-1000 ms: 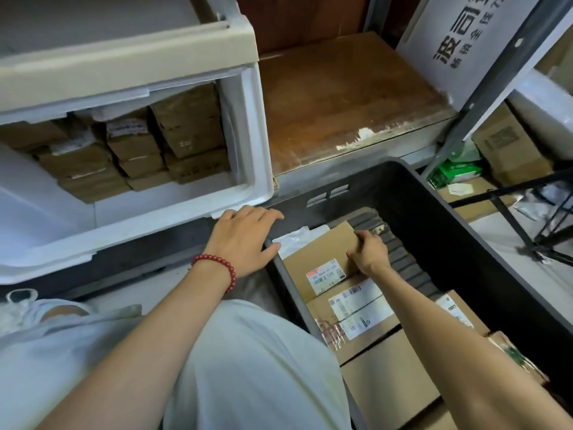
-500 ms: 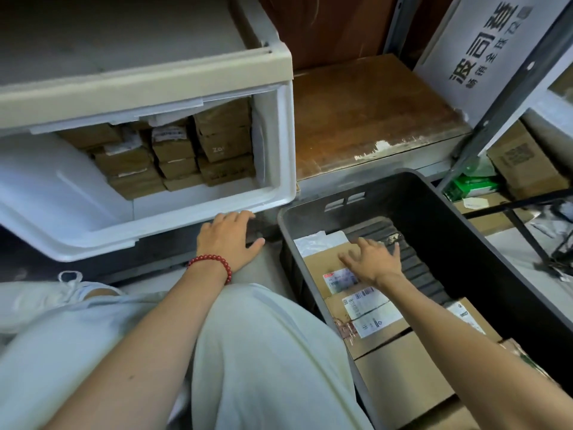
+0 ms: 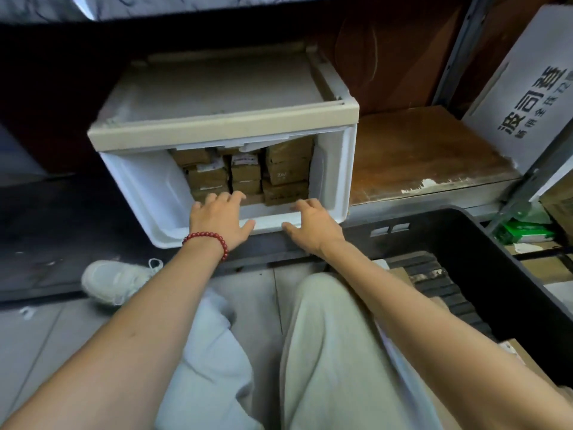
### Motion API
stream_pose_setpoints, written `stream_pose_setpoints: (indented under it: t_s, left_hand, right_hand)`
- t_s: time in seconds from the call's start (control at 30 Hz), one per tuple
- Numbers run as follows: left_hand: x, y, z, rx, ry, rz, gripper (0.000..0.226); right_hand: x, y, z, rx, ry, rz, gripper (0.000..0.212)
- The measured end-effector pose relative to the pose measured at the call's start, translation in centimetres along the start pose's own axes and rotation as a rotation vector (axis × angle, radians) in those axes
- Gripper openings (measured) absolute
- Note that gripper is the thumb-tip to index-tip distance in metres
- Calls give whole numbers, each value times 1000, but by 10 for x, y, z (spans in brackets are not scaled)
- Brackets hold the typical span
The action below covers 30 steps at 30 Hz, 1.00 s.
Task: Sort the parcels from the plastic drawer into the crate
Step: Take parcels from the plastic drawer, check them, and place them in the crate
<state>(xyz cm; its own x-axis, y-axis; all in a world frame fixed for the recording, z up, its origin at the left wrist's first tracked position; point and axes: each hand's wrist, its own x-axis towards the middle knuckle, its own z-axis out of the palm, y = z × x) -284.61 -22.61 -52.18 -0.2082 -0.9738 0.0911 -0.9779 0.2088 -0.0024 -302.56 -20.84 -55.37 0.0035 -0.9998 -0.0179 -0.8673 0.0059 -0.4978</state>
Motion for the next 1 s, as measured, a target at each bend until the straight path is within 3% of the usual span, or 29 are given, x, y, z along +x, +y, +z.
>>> stream_pose_setpoints:
  t_s: [0.23,0.57,0.77,1.0]
  left_hand:
    - [-7,-35,7,-58,-82,-182,59]
    - [45,-68,26,106,-84,-102,63]
    - [92,-80,56,98,-87,-69,59]
    - [138,-86,82,-35,-25,-168,45]
  right_hand:
    - [24,-48,26,20,15,3,57]
    - [75,-33,59,-31,112,-40,63]
    - [123,-16,84,16,136,30,65]
    - [190,-31,120,-2,78,-57,72]
